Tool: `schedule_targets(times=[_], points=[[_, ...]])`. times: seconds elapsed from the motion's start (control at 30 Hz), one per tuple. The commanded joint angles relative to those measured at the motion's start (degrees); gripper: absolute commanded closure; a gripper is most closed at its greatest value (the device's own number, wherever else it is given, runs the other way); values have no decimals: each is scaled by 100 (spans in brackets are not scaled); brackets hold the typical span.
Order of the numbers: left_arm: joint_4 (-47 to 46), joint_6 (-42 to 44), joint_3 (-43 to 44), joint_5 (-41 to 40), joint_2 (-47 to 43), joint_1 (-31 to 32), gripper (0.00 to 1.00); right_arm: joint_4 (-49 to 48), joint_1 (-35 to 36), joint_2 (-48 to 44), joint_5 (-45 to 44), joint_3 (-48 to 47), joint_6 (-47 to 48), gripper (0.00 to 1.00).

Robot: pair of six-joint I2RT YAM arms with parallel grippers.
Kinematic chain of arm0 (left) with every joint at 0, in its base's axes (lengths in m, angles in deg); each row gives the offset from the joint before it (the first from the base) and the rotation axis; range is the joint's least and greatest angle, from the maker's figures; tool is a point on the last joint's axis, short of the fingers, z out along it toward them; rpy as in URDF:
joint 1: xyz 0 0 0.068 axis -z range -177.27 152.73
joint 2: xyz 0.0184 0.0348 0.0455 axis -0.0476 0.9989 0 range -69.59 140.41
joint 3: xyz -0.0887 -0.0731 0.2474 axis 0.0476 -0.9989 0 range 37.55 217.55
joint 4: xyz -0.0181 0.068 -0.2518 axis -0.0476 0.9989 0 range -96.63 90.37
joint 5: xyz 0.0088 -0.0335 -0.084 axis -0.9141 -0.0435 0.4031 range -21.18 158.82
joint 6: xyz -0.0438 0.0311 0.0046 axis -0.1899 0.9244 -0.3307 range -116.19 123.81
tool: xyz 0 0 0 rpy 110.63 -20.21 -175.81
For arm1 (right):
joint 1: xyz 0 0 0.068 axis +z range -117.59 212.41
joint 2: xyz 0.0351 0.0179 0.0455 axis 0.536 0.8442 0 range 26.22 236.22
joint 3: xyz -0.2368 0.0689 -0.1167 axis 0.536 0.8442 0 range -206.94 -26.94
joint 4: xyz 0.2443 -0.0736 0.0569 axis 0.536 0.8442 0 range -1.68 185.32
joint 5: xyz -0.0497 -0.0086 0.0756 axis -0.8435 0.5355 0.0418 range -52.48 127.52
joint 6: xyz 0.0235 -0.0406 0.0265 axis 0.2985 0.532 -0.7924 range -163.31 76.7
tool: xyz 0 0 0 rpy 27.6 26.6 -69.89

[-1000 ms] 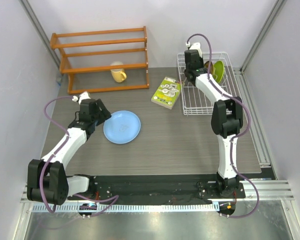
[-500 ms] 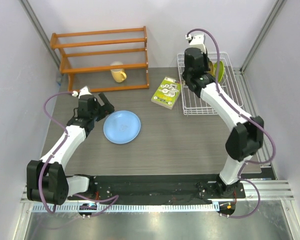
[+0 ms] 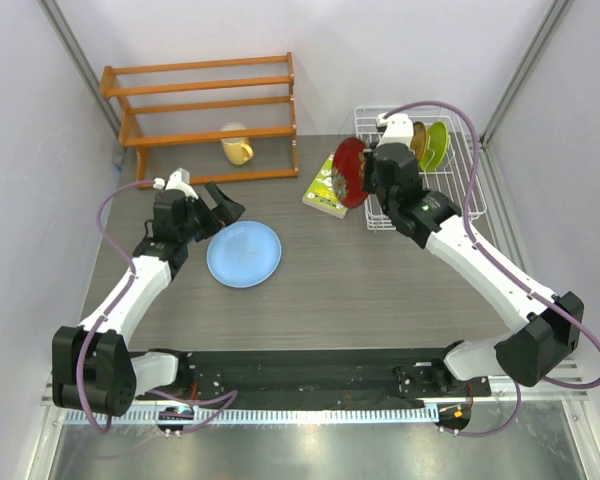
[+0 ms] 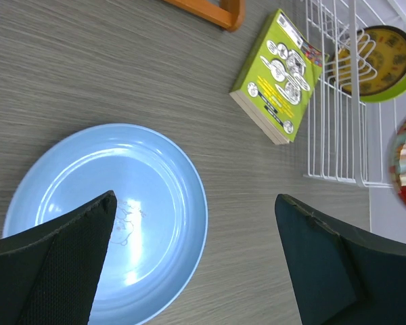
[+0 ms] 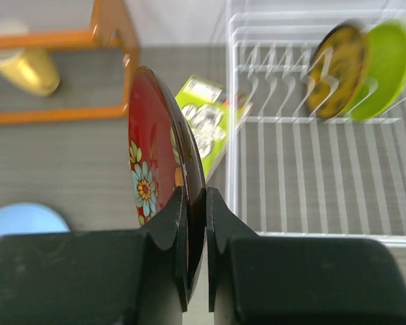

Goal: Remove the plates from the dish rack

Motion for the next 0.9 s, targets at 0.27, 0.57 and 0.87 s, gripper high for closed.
schedule_targets(times=[0.27, 0.57, 0.87], points=[[-2056, -701, -974, 953, -42, -21, 2, -1057, 284, -252, 1697, 962, -1525, 99], [-3297, -1281, -1309, 1349, 442, 23, 5, -1873, 451, 82, 2435, 1278, -2263, 99], [-4035, -1642, -1309, 1446, 820, 339, 9, -2621, 653, 582, 2857, 1296, -2764, 99]])
